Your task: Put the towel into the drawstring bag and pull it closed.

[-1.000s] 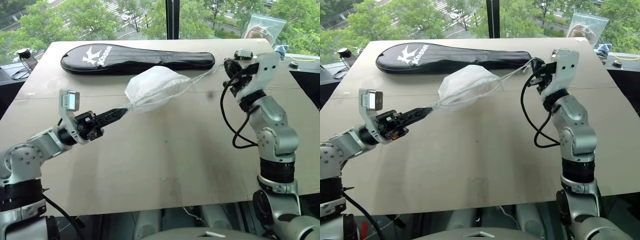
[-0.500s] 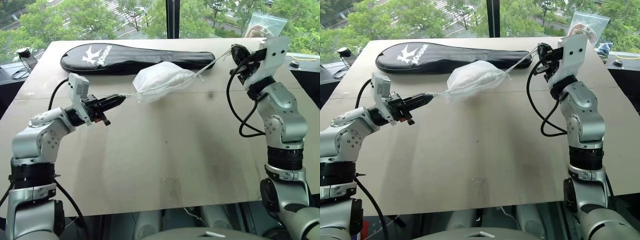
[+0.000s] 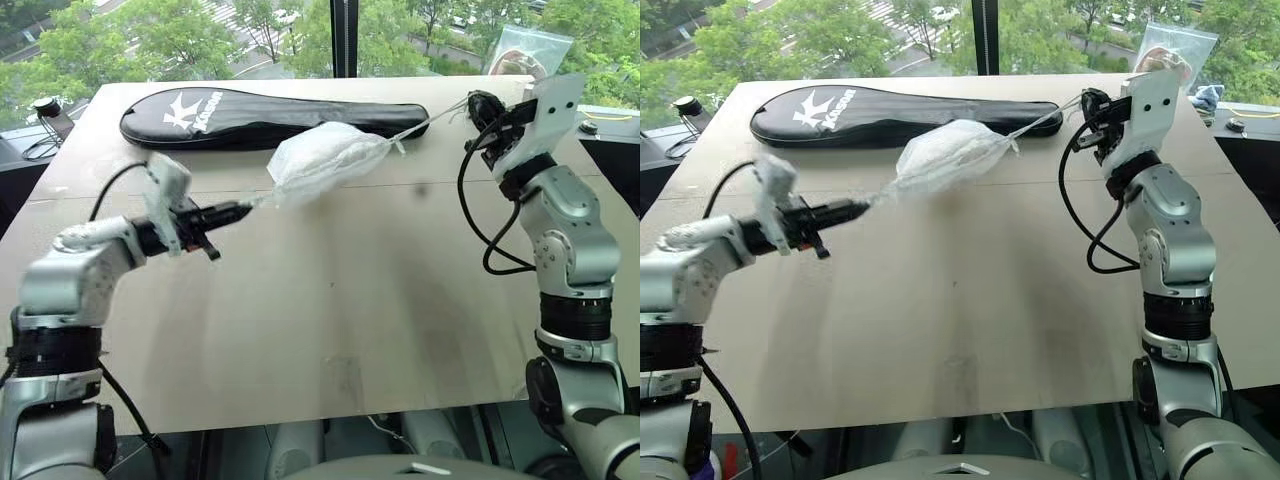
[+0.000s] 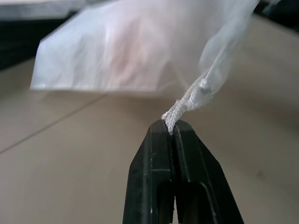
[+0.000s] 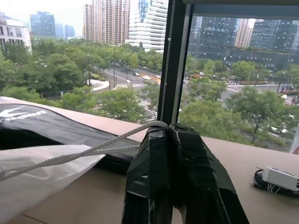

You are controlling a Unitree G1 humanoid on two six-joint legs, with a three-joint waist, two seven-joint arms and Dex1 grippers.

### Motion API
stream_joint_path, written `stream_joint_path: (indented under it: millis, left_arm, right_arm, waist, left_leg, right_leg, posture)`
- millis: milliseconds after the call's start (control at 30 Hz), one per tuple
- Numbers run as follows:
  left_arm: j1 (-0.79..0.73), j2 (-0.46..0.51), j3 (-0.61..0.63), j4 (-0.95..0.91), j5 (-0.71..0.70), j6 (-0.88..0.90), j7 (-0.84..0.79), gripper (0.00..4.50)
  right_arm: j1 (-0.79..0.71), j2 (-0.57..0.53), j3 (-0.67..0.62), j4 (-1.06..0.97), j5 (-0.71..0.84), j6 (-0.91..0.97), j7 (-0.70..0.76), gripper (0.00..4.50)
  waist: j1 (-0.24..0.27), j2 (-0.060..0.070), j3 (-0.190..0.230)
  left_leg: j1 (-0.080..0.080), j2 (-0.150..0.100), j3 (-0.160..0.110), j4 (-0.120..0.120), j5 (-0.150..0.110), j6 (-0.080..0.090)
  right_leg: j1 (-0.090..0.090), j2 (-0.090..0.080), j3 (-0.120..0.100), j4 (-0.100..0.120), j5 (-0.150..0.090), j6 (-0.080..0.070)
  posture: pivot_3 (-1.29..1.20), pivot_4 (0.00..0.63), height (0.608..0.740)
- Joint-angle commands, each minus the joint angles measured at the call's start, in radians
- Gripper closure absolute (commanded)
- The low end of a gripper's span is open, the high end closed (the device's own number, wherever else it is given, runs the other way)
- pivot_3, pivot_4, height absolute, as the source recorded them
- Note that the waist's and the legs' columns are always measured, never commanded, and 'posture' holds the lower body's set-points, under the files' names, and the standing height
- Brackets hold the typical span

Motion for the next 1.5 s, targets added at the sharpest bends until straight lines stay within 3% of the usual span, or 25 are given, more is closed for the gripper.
stream_joint_path:
  millis: [33,400,667,867,967,1167,1333,1500]
  left_arm:
    - [-0.051,-0.018,0.024,0.095,0.123,-0.178,0.086,4.47]
    - [-0.129,-0.122,0.143,0.067,0.016,-0.176,0.114,4.47]
    - [-0.175,-0.147,0.224,0.029,-0.164,0.039,0.103,4.47]
    - [-0.028,-0.088,0.183,-0.146,-0.3,0.259,-0.047,4.47]
    - [0.021,-0.074,0.187,-0.188,-0.34,0.323,-0.067,3.79]
    - [0.077,-0.058,0.128,-0.087,-0.135,0.14,-0.04,1.09]
    - [0.101,-0.058,0.104,-0.091,-0.092,0.094,-0.073,1.09]
    - [0.105,-0.146,0.035,-0.225,-0.094,0.109,-0.018,1.09]
  right_arm:
    - [-0.006,-0.009,-0.028,-0.031,0.001,-0.031,-0.008,4.5]
    - [-0.012,-0.015,-0.041,-0.051,0.011,-0.026,-0.012,4.5]
    - [-0.048,-0.038,-0.059,-0.057,0.027,-0.017,-0.01,4.5]
    - [-0.035,-0.037,-0.049,-0.071,0.032,-0.006,-0.012,4.5]
    - [-0.019,-0.03,-0.042,-0.089,0.036,0.004,-0.015,4.5]
    - [0.003,-0.023,-0.037,-0.114,0.041,0.022,-0.019,4.5]
    - [0.013,-0.024,-0.036,-0.123,0.042,0.03,-0.015,4.5]
    - [0.022,-0.021,-0.033,-0.146,0.049,0.045,-0.016,4.5]
  waist:
    - [0.002,0.0,0.0]
    - [0.003,0.0,0.0]
    - [-0.001,0.0,0.0]
    - [-0.007,0.0,0.0]
    - [-0.003,0.0,0.0]
    - [0.001,0.0,0.0]
    - [0.0,0.0,0.0]
    - [0.005,0.0,0.0]
  left_leg:
    - [0.0,0.0,0.0,0.0,0.0,0.0]
    - [-0.002,0.0,0.0,0.001,0.0,0.0]
    - [-0.001,0.0,0.0,0.001,0.0,0.0]
    - [-0.001,0.0,0.0,0.001,0.0,0.0]
    - [-0.001,0.0,0.0,0.001,0.0,0.0]
    - [0.0,0.0,0.001,0.001,0.0,0.0]
    - [0.0,0.0,0.001,0.001,0.0,0.0]
    - [-0.001,0.0,0.001,0.001,0.0,0.0]
  right_leg:
    - [0.0,0.0,0.0,0.0,0.0,0.0]
    - [-0.001,-0.001,0.0,0.0,0.0,0.0]
    - [-0.001,-0.001,0.0,0.001,0.0,0.0]
    - [-0.001,0.0,0.0,0.002,0.0,0.0]
    - [-0.001,0.0,0.0,0.002,0.0,0.0]
    - [-0.001,0.0,0.001,0.003,0.0,0.0]
    - [-0.002,0.0,0.001,0.003,0.0,0.0]
    - [-0.002,-0.001,0.001,0.003,0.0,0.0]
  posture:
    - [0.0,0.15,0.74]
    - [0.0,0.15,0.74]
    - [0.0,0.15,0.74]
    - [0.0,0.15,0.74]
    - [0.0,0.15,0.74]
    - [0.0,0.15,0.74]
    - [0.0,0.15,0.74]
    - [0.0,0.15,0.74]
